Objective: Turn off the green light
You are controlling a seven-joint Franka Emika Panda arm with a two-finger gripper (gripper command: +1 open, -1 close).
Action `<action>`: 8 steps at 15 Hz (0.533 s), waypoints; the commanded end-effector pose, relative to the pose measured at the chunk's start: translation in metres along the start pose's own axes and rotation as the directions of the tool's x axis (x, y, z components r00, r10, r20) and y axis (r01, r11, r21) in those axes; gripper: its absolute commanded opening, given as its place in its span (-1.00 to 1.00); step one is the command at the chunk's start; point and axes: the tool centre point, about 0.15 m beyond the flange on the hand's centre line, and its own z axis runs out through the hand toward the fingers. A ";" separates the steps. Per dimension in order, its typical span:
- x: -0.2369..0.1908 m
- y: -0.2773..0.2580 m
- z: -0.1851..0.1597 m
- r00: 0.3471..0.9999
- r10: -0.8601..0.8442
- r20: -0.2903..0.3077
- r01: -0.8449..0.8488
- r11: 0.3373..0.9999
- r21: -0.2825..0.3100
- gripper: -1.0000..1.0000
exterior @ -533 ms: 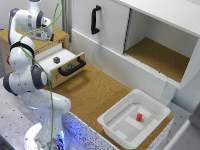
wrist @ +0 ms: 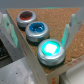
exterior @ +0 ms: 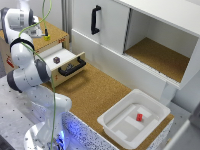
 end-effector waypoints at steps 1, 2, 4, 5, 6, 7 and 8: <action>0.029 -0.006 0.010 0.994 -0.037 0.107 0.046 0.995 -0.085 -1.00; 0.031 -0.005 0.012 0.995 -0.026 0.100 0.034 0.996 -0.086 -1.00; 0.033 -0.003 0.019 0.996 0.000 0.094 0.008 0.996 -0.087 -1.00; 0.034 -0.001 0.024 0.996 0.011 0.091 -0.004 0.996 -0.087 -1.00; 0.035 0.001 0.028 0.996 0.024 0.091 -0.016 0.997 -0.082 -1.00; 0.036 0.004 0.033 0.995 0.036 0.091 -0.029 0.996 -0.081 -1.00; 0.038 0.008 0.039 0.995 0.054 0.088 -0.047 0.996 -0.078 -1.00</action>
